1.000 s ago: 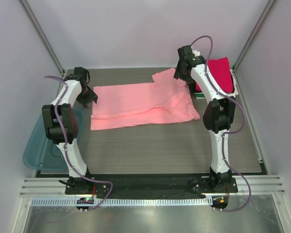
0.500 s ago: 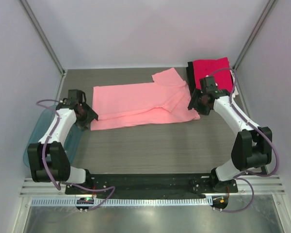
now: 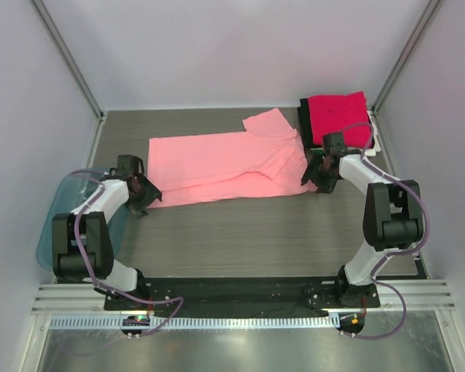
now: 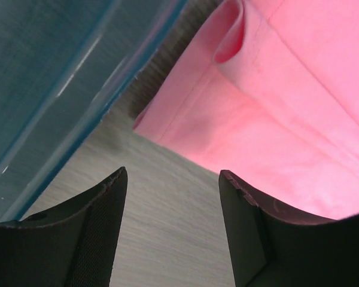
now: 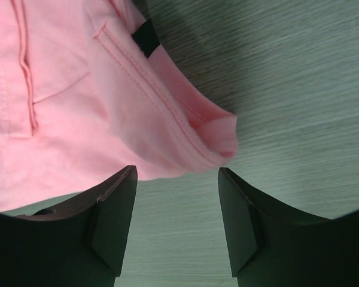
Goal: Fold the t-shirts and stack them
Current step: Fold the tshirt
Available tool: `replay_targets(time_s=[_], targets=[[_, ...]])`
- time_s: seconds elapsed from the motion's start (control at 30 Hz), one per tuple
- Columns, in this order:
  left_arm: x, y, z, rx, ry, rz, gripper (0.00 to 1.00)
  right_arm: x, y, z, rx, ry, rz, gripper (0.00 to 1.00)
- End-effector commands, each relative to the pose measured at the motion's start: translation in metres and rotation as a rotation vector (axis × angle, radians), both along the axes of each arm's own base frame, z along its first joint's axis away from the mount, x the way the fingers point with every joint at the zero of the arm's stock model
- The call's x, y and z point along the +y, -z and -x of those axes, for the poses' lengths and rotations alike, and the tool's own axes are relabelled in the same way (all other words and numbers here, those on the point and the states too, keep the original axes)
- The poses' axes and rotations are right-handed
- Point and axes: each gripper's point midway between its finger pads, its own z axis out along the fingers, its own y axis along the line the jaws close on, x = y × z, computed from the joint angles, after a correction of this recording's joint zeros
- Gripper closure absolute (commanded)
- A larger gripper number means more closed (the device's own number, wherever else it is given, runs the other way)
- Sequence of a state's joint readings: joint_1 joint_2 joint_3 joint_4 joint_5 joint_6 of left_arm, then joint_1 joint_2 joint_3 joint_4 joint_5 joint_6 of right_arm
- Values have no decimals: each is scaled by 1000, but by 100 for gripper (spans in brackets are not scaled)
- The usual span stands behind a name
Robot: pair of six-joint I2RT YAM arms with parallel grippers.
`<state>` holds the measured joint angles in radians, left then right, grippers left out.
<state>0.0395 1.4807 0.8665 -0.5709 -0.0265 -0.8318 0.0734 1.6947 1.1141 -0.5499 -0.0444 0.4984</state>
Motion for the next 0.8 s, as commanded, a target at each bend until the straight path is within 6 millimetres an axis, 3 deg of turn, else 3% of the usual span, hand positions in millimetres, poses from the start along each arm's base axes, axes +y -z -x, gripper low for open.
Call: replay_targets(time_s=[0.0, 0.2, 0.3, 0.47, 0.57, 0.67, 0.7, 0.77], targets=[[6, 6, -19, -56, -30, -25, 36, -1, 0, -19, -48, -6, -3, 38], [18, 17, -22, -42, -71, -85, 39, -13, 18, -24, -18, 18, 29, 40], [22, 19, -25, -43, -86, -103, 42, -15, 24, -25, -11, 27, 30, 48], [22, 29, -30, -23, -91, -103, 50, -15, 26, -27, -15, 26, 31, 72], [21, 32, -33, -15, -94, -100, 58, -15, 27, -26, -11, 26, 29, 80], [19, 33, -33, -14, -93, -97, 76, -14, 28, -25, -6, 24, 22, 87], [19, 33, -34, -14, -94, -95, 88, -14, 27, -26, -9, 23, 21, 90], [16, 26, -39, -15, -86, -83, 95, -12, 23, -28, -13, 24, 8, 98]])
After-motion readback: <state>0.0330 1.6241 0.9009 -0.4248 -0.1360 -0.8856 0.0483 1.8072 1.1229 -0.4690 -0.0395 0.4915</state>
